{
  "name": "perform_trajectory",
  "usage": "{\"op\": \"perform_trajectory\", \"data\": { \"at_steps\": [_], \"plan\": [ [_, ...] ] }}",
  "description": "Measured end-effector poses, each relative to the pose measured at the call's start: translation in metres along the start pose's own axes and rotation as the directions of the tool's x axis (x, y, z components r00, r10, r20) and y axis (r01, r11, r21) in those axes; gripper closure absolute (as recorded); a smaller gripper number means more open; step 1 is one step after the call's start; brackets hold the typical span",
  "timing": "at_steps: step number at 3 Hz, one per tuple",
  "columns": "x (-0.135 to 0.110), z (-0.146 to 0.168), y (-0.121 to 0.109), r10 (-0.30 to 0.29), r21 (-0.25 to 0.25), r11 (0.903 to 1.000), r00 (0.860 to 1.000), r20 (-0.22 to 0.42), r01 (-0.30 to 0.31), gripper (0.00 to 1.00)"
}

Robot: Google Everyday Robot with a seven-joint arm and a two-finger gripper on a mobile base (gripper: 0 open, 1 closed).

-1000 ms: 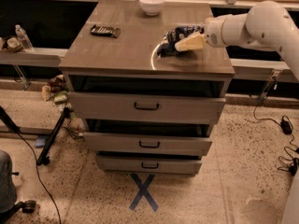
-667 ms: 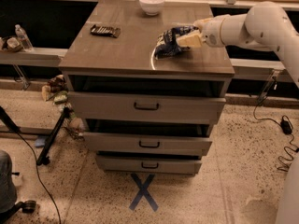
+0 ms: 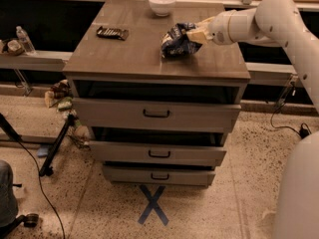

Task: Move blue chip bag near white bowl

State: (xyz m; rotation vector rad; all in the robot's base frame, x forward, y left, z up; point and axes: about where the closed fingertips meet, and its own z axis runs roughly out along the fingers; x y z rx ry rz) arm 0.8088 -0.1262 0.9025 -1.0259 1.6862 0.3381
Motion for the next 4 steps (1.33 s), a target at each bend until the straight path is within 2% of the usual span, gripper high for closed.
{"op": "perform_trajectory", "data": {
  "at_steps": [1, 2, 3, 4],
  "plan": [
    [-0.008, 0.006, -0.013, 0.013, 0.06, 0.9982, 0.999, -0.038, -0.011, 1.0],
    [-0.017, -0.006, -0.042, 0.043, 0.215, 0.9761, 0.997, -0.07, -0.027, 1.0],
    [0.002, -0.002, -0.048, 0.105, 0.282, 0.9561, 0.992, -0.073, -0.08, 1.0],
    [-0.001, -0.001, -0.047, 0.107, 0.279, 0.9566, 0.992, -0.065, -0.085, 1.0]
  ]
}}
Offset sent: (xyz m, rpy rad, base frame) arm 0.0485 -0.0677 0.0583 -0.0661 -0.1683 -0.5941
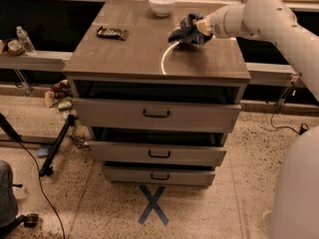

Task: Move blue chip bag near white bowl

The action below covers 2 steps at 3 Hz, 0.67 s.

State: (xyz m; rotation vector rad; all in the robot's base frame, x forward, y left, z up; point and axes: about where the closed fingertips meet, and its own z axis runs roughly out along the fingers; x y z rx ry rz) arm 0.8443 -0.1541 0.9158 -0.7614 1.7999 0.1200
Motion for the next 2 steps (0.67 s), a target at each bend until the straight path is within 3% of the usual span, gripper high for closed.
{"op": "perform_trajectory", "data": {
  "at_steps": [1, 2],
  "plan": [
    [-0.003, 0.011, -0.007, 0.005, 0.046, 0.9989, 1.0, 0.014, -0.005, 1.0],
    [-0.007, 0.044, -0.025, -0.014, 0.118, 0.993, 0.999, 0.046, 0.009, 1.0]
  ]
}}
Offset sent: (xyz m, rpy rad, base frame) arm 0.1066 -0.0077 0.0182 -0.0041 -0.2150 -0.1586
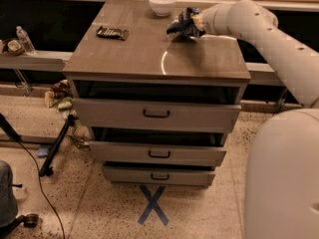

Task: Move blue chip bag near white bowl

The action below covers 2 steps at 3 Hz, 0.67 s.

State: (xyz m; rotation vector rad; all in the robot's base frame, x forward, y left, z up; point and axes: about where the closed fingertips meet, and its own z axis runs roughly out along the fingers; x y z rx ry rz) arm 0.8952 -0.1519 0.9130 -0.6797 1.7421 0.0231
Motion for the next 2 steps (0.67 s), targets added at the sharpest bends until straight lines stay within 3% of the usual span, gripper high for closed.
{"op": "perform_trajectory", "data": {
  "at_steps": [1, 2],
  "plan": [
    [-0.007, 0.028, -0.02, -0.009, 0.062, 0.9981, 0.999, 0.038, 0.007, 1.0],
    [-0.01, 0.064, -0.03, -0.001, 0.093, 0.9957, 0.997, 0.074, -0.006, 0.77]
  ]
}}
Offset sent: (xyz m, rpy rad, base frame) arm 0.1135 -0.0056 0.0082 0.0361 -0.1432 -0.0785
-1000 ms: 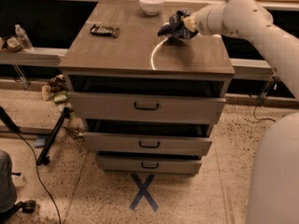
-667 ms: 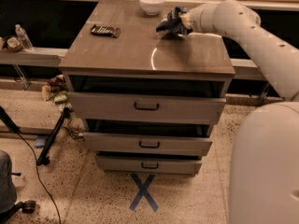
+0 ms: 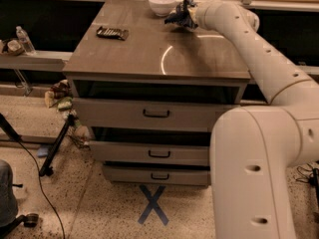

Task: Move blue chip bag near white bowl

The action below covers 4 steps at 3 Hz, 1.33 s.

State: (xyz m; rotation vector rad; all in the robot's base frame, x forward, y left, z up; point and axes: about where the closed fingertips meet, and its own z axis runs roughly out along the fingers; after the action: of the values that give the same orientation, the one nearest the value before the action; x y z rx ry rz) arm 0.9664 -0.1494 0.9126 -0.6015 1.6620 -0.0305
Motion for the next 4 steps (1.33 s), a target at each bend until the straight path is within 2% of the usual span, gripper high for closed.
{"op": "perform_trajectory", "data": {
  "at_steps": [2, 3, 4],
  "plan": [
    [-0.004, 0.042, 0.005, 0.02, 0.022, 0.9995, 0.998, 0.053, -0.021, 0.15],
    [-0.006, 0.049, 0.008, 0.024, 0.024, 0.9994, 0.997, 0.067, -0.026, 0.0],
    [-0.008, 0.042, -0.008, 0.025, 0.054, 0.9981, 0.997, 0.067, -0.029, 0.0]
  ]
}}
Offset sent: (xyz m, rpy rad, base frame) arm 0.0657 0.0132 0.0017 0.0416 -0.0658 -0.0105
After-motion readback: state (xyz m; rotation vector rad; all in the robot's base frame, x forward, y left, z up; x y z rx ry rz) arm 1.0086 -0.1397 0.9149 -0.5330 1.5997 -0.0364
